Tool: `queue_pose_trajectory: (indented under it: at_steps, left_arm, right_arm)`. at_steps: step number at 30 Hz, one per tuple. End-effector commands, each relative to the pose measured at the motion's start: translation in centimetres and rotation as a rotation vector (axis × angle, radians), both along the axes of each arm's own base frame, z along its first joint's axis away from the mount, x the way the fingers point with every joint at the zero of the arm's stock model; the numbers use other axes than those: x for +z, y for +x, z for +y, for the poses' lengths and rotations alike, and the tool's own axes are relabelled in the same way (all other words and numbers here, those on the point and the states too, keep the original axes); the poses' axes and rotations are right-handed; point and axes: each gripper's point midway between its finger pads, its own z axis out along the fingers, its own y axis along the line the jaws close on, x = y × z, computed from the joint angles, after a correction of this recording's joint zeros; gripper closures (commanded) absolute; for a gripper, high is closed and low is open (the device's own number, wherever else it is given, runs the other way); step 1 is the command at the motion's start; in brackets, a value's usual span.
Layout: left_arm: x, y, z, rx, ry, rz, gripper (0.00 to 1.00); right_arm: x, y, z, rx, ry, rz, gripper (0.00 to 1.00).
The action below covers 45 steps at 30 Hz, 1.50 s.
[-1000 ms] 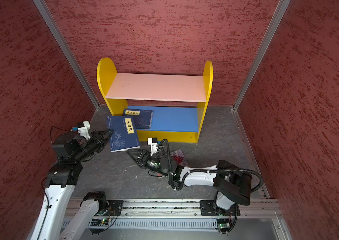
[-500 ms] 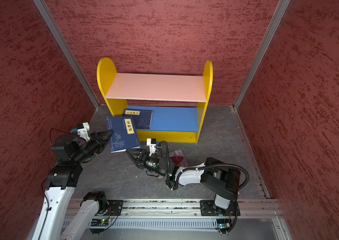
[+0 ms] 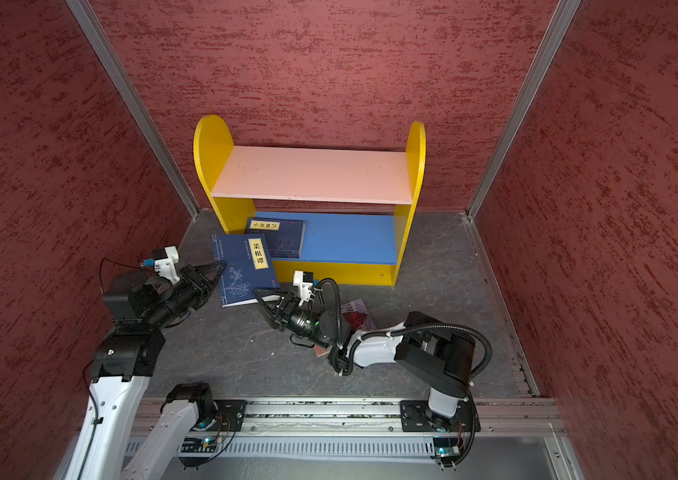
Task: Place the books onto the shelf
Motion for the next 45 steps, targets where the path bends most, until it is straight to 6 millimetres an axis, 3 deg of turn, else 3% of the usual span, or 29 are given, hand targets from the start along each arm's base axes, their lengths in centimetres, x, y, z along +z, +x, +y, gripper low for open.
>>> queue_pose_trajectory:
  at_steps: [1, 7, 13, 19, 23, 25, 30, 35, 45]
  left_arm:
    - [0.7, -0.7, -0.3, -0.012, 0.001, -0.03, 1.0]
    - [0.3, -1.0, -0.4, -0.018, -0.008, -0.017, 1.0]
    - [-0.4, -1.4, -0.4, -0.016, -0.011, 0.001, 1.0]
    - [-1.2, -1.7, -0.5, -0.028, 0.004, 0.009, 0.99]
    - [-1.3, -2.0, -0.4, -0.039, 0.065, -0.012, 0.55]
    - [-1.5, -2.3, -0.4, -0.052, 0.09, -0.016, 0.38]
    - [-2.2, -2.8, -0.8, -0.116, 0.119, -0.017, 0.23]
    - [-3.2, -3.2, -1.5, -0.209, 0.097, -0.002, 0.22]
    - [-0.8, -4.9, -4.1, -0.429, -0.098, -0.089, 0.36]
  right_arm:
    - [2.1, 0.9, -0.7, -0.037, 0.083, -0.007, 0.34]
    - [1.5, 1.6, -0.7, -0.046, 0.073, 0.008, 0.46]
    - [1.0, 1.9, -0.5, -0.046, 0.055, 0.011, 0.76]
    - [0.8, 1.9, -1.0, -0.025, 0.033, -0.002, 0.91]
    - [1.2, 0.9, -1.0, 0.065, -0.03, -0.046, 0.94]
    - [1.1, 0.2, -1.2, 0.112, -0.079, -0.071, 0.94]
    - [1.0, -1.5, -2.6, 0.196, -0.209, -0.137, 0.93]
    - [2.0, -2.8, -4.8, 0.252, -0.307, -0.204, 0.93]
    - [3.5, -3.9, -7.2, 0.341, -0.415, -0.291, 0.93]
